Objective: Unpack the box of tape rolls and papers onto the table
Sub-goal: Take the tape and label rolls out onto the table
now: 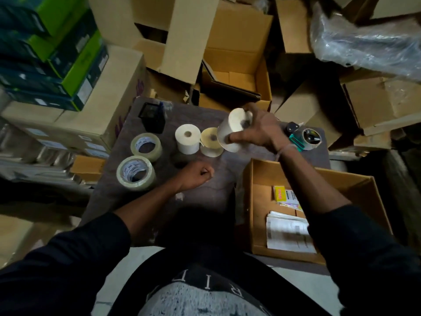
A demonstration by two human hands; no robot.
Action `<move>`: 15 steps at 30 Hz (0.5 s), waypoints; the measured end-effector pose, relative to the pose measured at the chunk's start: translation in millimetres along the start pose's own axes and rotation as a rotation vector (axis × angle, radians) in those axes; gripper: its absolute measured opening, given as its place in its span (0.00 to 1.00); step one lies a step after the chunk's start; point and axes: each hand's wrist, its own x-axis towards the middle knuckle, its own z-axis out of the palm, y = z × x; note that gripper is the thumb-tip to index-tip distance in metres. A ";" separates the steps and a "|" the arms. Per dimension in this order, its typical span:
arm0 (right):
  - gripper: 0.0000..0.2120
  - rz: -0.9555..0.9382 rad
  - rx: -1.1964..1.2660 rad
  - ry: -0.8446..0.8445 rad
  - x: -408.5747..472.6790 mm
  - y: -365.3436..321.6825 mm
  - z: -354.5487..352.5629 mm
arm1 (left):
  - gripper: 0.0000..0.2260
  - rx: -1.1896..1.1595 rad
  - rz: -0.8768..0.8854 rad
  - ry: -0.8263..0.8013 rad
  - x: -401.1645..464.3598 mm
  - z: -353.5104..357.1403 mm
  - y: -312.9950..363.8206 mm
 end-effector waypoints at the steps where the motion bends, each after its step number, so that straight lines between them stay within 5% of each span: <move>1: 0.48 0.013 -0.046 -0.021 15.0 -4.0 13.2 | 0.03 0.015 -0.017 -0.022 -2.9 -1.7 -5.3; 15: 0.59 0.069 -0.339 -0.092 114.4 -3.0 119.9 | 0.04 -0.017 -0.119 -0.100 -20.1 -37.9 -56.8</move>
